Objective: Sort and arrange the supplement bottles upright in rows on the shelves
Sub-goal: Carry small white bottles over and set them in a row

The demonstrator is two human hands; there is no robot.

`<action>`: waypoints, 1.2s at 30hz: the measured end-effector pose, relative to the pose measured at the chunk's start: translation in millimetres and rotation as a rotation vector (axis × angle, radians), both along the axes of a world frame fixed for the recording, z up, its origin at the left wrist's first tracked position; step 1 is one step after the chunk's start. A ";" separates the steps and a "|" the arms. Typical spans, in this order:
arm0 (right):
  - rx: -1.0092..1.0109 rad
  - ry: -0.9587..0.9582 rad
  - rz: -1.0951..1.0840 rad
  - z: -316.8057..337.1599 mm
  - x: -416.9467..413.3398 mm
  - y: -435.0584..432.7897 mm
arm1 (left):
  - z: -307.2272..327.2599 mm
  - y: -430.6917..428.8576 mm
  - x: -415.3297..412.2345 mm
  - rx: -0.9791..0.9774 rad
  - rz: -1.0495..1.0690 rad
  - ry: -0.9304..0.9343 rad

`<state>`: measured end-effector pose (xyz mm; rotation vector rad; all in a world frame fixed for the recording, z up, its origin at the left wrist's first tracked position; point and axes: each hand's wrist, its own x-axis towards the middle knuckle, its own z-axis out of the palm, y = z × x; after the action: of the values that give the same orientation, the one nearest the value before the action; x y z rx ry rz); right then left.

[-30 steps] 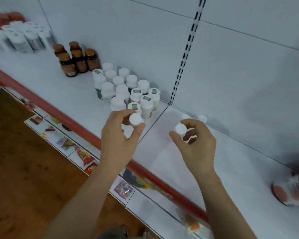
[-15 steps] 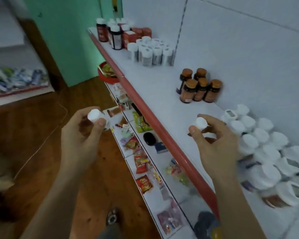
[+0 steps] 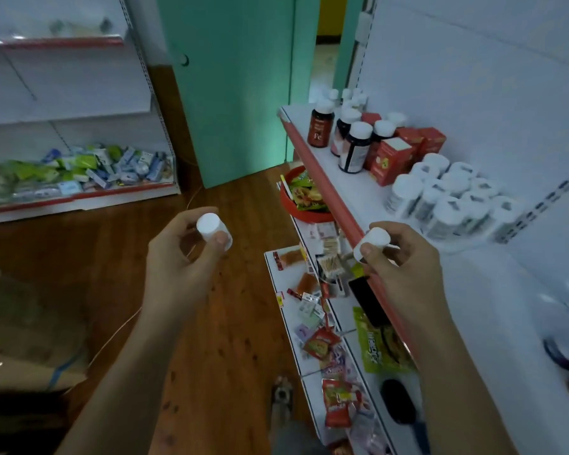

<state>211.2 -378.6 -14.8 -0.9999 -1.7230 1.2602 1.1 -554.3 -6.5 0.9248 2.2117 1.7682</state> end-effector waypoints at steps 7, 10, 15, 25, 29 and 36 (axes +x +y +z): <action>0.126 -0.080 0.148 36.1 -170.8 146.1 | -26.2 133.1 -128.8 0.026 0.081 -0.016; 0.192 -0.131 0.127 56.8 -225.4 215.0 | -17.4 190.7 -180.4 0.026 0.081 -0.031; 0.224 -0.228 0.025 75.9 -292.2 306.4 | -5.2 278.1 -259.4 0.072 0.070 -0.063; 0.220 -0.414 -0.307 73.8 -302.9 415.5 | -25.9 523.6 -345.7 0.017 -0.395 -0.067; 0.197 -0.626 -0.432 67.1 -310.4 444.6 | -40.1 618.0 -355.8 -0.111 -0.753 0.028; 0.037 -0.999 -0.459 39.1 -333.8 496.1 | -43.7 700.1 -365.4 -0.098 -1.190 0.293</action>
<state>-122.6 117.5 24.3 -2.0726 -1.9881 0.4086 -364.3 145.8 -50.1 1.9645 1.2429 0.9547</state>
